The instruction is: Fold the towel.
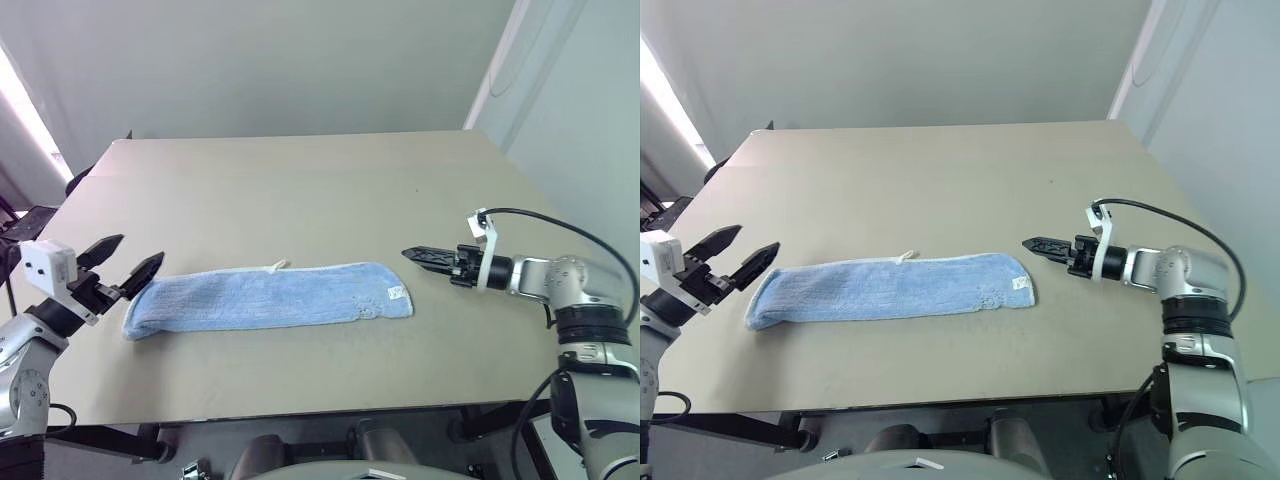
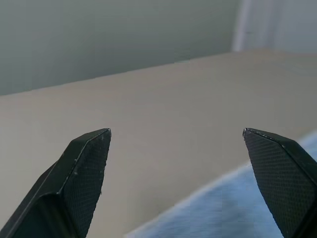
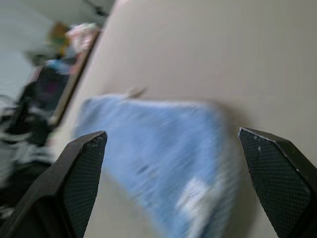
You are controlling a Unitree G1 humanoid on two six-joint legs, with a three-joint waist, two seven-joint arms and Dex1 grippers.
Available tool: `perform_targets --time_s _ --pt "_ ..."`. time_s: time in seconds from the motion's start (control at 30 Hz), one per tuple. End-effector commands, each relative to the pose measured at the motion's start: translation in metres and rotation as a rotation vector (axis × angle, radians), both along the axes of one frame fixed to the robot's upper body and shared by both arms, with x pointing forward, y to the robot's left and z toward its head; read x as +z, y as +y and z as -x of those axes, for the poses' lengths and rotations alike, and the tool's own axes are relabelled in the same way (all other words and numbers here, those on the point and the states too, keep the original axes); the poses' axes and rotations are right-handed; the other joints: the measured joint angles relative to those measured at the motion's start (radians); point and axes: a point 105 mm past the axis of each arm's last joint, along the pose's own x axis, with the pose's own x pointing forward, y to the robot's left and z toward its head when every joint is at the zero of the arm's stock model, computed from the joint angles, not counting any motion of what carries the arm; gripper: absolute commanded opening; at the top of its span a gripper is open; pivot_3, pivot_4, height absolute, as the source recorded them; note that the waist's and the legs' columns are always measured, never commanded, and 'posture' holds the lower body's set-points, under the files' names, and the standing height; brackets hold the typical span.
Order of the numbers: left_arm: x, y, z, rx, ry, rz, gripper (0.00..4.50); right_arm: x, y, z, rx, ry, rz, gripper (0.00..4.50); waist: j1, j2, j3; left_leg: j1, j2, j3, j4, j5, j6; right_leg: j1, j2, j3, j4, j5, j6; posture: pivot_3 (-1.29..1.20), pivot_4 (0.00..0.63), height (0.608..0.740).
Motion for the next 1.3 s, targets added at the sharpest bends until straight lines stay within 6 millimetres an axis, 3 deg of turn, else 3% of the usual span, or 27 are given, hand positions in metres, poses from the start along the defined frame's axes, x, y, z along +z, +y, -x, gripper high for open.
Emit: perform_targets --time_s 0.03,0.23,0.47,0.7,0.87,1.1,1.2,1.3 --pt "0.008 -0.025 0.005 -0.122 0.003 -0.050 4.50 0.007 0.001 0.016 0.074 0.040 -0.020 4.45 -0.001 0.000 0.000 0.000 0.000 0.000 0.000 0.000 0.000 0.001 0.001 0.000 0.000 0.000 0.000 0.00 0.000 0.740" --pt "-0.013 -0.054 0.014 -0.235 0.074 -0.090 4.50 -0.007 -0.004 0.034 0.066 0.161 -0.054 4.45 -0.005 0.000 0.000 0.001 0.000 0.003 0.001 0.000 0.000 0.002 0.003 0.002 -0.001 -0.003 0.001 0.00 0.000 0.740" --pt "-0.046 -0.075 0.026 -0.323 0.162 -0.132 4.50 -0.033 0.012 0.051 0.088 0.276 -0.074 4.45 -0.004 0.000 0.000 0.001 0.000 0.003 0.001 0.000 0.000 0.002 0.003 0.002 -0.002 -0.003 0.001 0.00 0.000 0.740" --pt "-0.058 -0.080 0.026 -0.344 0.212 -0.158 4.50 -0.043 0.029 0.032 0.011 0.303 -0.100 4.45 -0.007 0.000 -0.001 0.001 0.000 0.003 0.001 0.000 0.000 0.002 0.005 0.004 -0.002 -0.003 0.000 0.00 0.000 0.740" --pt "-0.062 -0.085 0.026 -0.352 0.211 -0.166 4.50 -0.054 0.031 0.014 -0.088 0.302 -0.071 4.45 -0.007 -0.001 -0.001 0.001 0.001 0.003 0.001 0.000 0.000 0.003 0.007 0.005 -0.002 -0.002 0.001 0.00 0.000 0.740" --pt "-0.065 -0.087 0.025 -0.344 0.208 -0.169 4.50 -0.060 0.033 0.006 -0.137 0.307 -0.055 4.45 -0.025 -0.001 -0.001 0.006 0.002 0.003 0.002 0.000 0.000 0.013 0.009 0.006 -0.003 -0.002 -0.001 0.00 0.000 0.740" --pt "-0.065 -0.088 0.023 -0.339 0.206 -0.170 4.50 -0.064 0.038 0.000 -0.164 0.315 -0.057 3.85 -0.033 -0.001 -0.001 0.015 0.003 0.003 0.002 0.000 0.000 0.019 0.009 0.006 -0.005 -0.002 -0.001 0.00 0.000 0.740" --pt "-0.064 -0.088 0.023 -0.337 0.207 -0.165 4.50 -0.067 0.044 -0.002 -0.162 0.318 -0.057 2.70 -0.035 -0.001 -0.001 0.018 0.003 0.003 0.001 0.000 0.000 0.020 0.009 0.006 -0.006 -0.002 -0.001 0.00 0.000 0.740"
